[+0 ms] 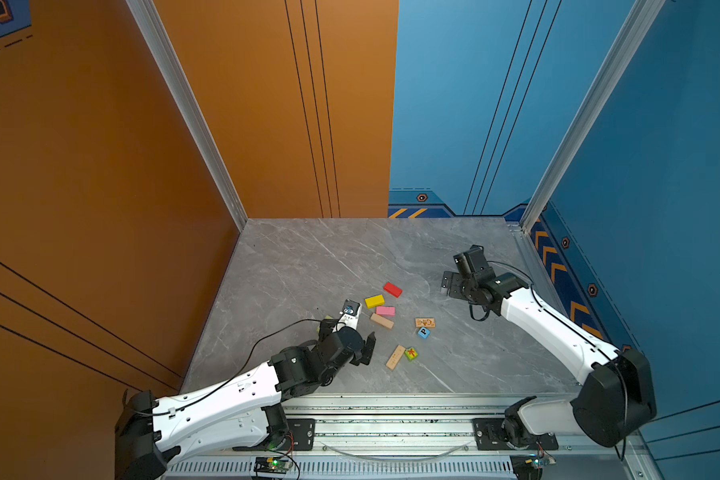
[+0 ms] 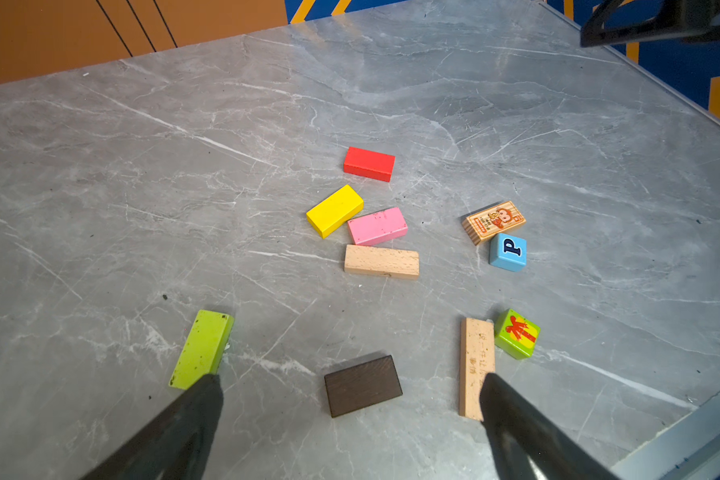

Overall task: Build the wood block tower
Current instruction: 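Lower the right gripper onto the red block and close it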

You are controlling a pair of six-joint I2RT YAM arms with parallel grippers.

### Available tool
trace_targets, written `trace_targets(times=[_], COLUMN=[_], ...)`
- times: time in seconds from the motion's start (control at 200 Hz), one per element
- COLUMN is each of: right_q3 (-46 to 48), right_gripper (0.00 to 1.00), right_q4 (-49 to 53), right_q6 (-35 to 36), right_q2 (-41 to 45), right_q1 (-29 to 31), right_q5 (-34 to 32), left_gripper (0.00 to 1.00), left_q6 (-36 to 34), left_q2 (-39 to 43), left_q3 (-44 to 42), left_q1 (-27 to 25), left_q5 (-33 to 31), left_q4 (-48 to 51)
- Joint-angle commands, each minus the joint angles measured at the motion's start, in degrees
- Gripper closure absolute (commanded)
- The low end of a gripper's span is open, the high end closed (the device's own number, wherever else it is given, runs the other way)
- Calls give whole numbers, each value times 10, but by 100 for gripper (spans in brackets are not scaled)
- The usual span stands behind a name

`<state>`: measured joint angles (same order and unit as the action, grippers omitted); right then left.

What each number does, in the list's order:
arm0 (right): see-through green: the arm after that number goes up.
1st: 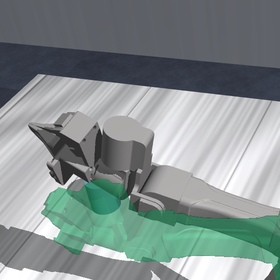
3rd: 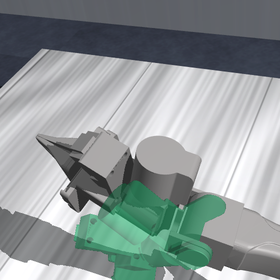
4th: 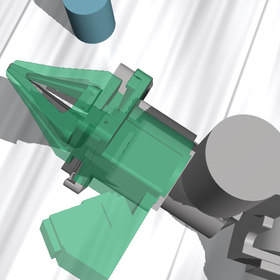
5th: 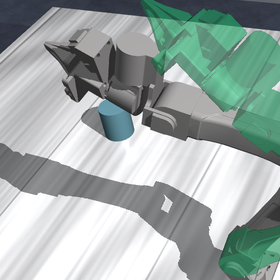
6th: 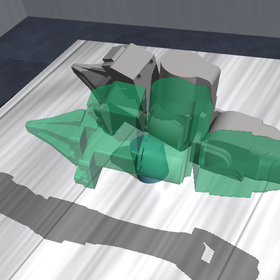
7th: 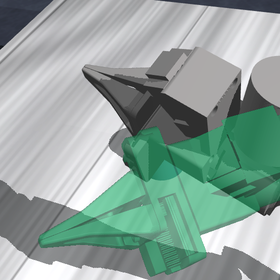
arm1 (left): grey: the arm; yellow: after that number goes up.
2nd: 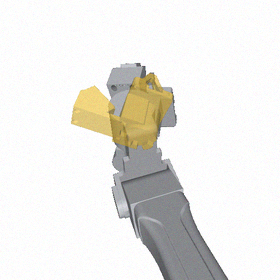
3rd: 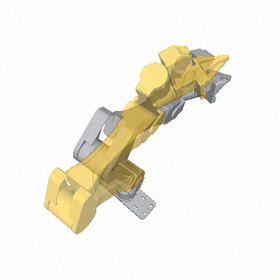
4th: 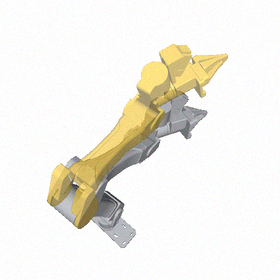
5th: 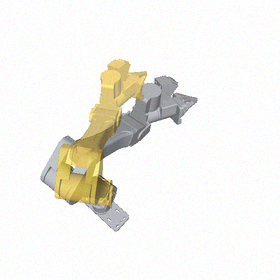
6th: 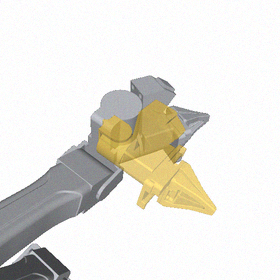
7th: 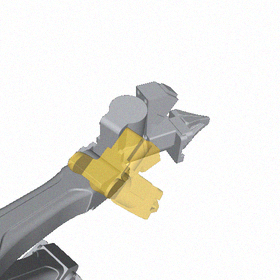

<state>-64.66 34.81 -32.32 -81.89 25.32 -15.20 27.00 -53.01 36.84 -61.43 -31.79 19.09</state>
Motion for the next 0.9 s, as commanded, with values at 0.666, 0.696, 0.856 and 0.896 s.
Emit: trace_targets(times=[0.666,0.696,0.856,0.896], right_q3=[-371,-377,-399,-401], right_gripper=[13,13,13,13], right_q4=[96,97,101,102], right_q6=[-30,-27,-9,-8], right_q2=[-403,-409,-438,-443], right_q1=[135,135,133,131], right_q5=[63,66,72,71], left_gripper=[2,2,2,2], left_q6=[46,44,36,35], left_q2=[34,33,30,31], left_q3=[-38,-38,-42,-42], left_q1=[-12,-11,2,8], left_q5=[-13,-13,-11,-8], left_q4=[18,19,21,20])
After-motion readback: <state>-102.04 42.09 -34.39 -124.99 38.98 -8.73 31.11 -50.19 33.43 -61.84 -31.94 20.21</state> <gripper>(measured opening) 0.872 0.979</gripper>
